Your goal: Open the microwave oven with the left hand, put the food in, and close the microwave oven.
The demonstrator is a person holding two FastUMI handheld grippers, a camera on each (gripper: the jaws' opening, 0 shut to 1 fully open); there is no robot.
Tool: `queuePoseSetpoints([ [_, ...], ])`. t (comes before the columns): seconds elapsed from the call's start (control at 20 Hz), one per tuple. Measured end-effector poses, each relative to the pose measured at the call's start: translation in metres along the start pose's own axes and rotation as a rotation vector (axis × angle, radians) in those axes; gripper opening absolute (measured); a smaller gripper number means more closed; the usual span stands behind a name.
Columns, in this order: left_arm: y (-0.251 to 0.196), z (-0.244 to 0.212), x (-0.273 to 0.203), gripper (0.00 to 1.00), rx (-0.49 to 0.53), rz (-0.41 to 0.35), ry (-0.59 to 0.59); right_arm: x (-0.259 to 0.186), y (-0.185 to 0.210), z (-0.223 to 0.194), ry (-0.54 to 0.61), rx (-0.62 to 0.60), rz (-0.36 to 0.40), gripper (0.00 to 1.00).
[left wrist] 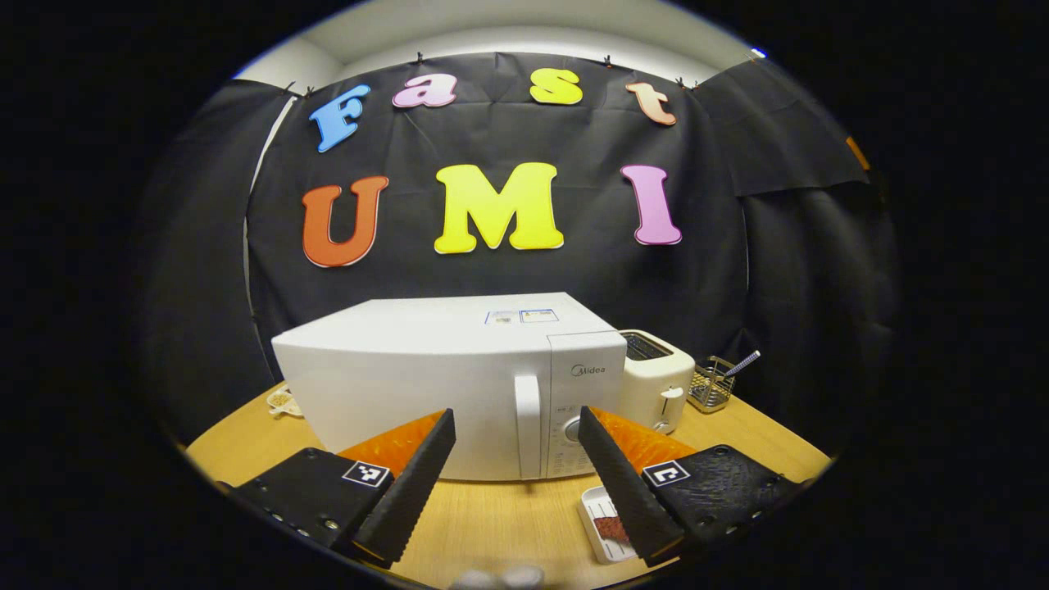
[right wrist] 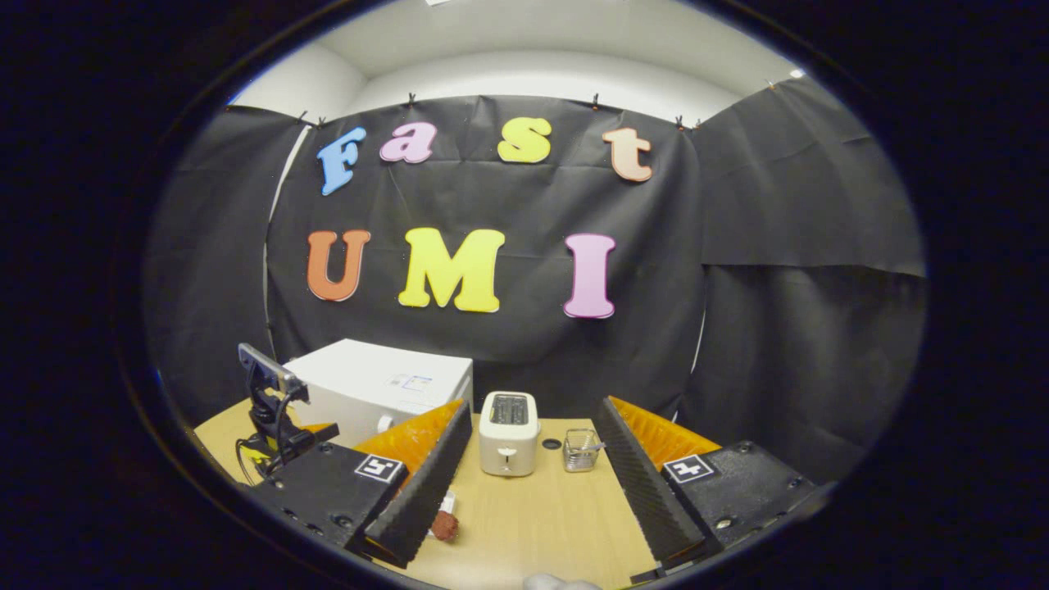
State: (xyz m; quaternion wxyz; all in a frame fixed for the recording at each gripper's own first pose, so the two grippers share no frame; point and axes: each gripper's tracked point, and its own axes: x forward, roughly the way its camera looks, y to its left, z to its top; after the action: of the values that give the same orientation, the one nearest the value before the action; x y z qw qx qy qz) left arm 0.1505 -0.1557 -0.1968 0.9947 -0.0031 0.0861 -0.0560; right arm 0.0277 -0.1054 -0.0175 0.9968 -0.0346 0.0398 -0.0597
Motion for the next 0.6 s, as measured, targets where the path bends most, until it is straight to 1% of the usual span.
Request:
queuePoseSetpoints([
  [0.05,-0.001,-0.006,0.011,0.96,-0.005,0.006,0.006,0.002,-0.003,-0.002,0.008,-0.001,-0.007,0.94],
  [0.1,-0.002,-0.011,0.022,0.96,-0.009,0.008,0.008,0.004,-0.005,-0.006,0.017,-0.002,-0.014,1.00],
  [0.15,-0.003,-0.016,0.032,0.96,-0.010,0.012,0.011,0.006,-0.007,-0.008,0.026,-0.004,-0.020,0.94],
  [0.2,-0.003,-0.020,0.041,0.96,-0.011,0.015,0.011,0.008,-0.010,-0.011,0.032,-0.007,-0.029,1.00],
  [0.3,-0.001,-0.029,0.056,0.96,-0.010,0.022,0.018,0.009,-0.015,-0.018,0.050,-0.018,-0.045,1.00],
  [0.35,0.001,-0.032,0.062,0.96,-0.003,0.030,0.019,0.010,-0.017,-0.021,0.058,-0.020,-0.053,0.94],
  [0.4,0.003,-0.034,0.066,0.96,-0.004,0.033,0.018,0.010,-0.021,-0.026,0.066,-0.021,-0.060,1.00],
  [0.45,0.002,-0.037,0.069,0.96,-0.005,0.034,0.020,0.009,-0.024,-0.028,0.075,-0.021,-0.068,1.00],
  [0.5,0.004,-0.039,0.072,0.88,-0.006,0.037,0.022,0.010,-0.027,-0.032,0.082,-0.023,-0.077,0.96],
  [0.55,0.003,-0.040,0.074,0.96,-0.009,0.032,0.020,0.010,-0.029,-0.034,0.090,-0.024,-0.084,1.00],
  [0.6,-0.001,-0.043,0.075,0.96,-0.009,0.022,0.023,0.010,-0.030,-0.037,0.094,-0.025,-0.087,1.00],
])
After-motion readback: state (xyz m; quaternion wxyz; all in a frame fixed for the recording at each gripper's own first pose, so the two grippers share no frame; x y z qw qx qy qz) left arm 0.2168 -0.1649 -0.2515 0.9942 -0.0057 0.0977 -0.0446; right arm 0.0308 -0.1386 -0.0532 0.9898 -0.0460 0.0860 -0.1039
